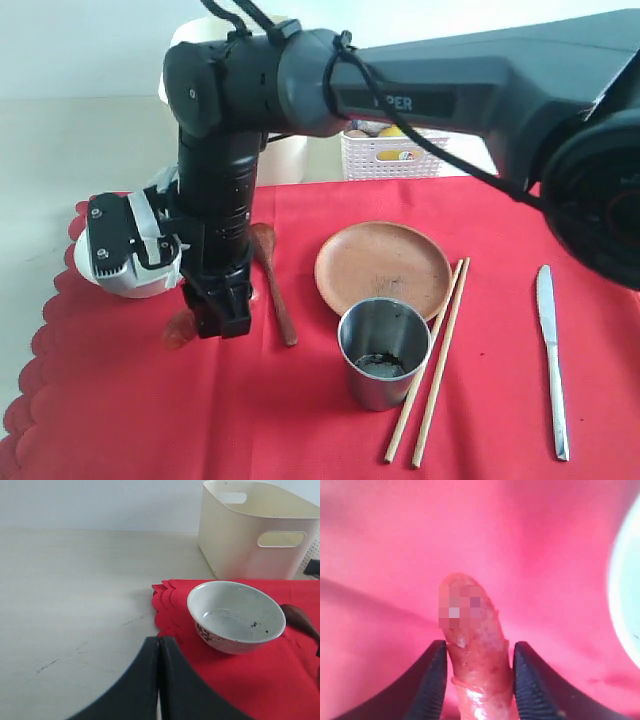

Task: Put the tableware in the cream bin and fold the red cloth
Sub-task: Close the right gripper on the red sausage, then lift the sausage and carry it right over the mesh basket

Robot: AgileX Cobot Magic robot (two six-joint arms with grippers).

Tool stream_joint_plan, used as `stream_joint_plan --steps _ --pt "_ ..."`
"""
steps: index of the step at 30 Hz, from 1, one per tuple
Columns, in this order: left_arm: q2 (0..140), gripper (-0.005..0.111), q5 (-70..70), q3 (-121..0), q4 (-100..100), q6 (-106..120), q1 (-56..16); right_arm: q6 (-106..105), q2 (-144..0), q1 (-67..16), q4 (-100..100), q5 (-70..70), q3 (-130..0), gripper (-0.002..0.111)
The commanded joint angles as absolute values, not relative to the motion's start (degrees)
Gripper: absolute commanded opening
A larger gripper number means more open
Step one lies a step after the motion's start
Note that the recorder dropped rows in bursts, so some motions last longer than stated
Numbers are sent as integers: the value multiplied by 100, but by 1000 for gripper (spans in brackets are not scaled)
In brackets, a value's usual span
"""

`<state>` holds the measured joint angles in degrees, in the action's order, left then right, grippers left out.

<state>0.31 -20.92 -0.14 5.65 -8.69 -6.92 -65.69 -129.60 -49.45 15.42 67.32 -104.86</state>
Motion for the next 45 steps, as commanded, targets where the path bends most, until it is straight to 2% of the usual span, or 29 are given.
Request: stream_joint_plan --steps 1,12,26,45 --pt "0 0 -2041 0 534 -896 -683 -6201 -12515 -4960 1562 6873 -10489 0" --pt "0 0 -2041 0 534 -896 -683 -4524 -11424 -4960 1013 6833 -10489 0" --pt "0 0 -2041 0 534 -896 -683 -2130 -10600 -4864 -893 6589 -10489 0" --pt "0 0 -2041 0 534 -896 -683 -1606 -10548 -3114 -291 6269 -10489 0"
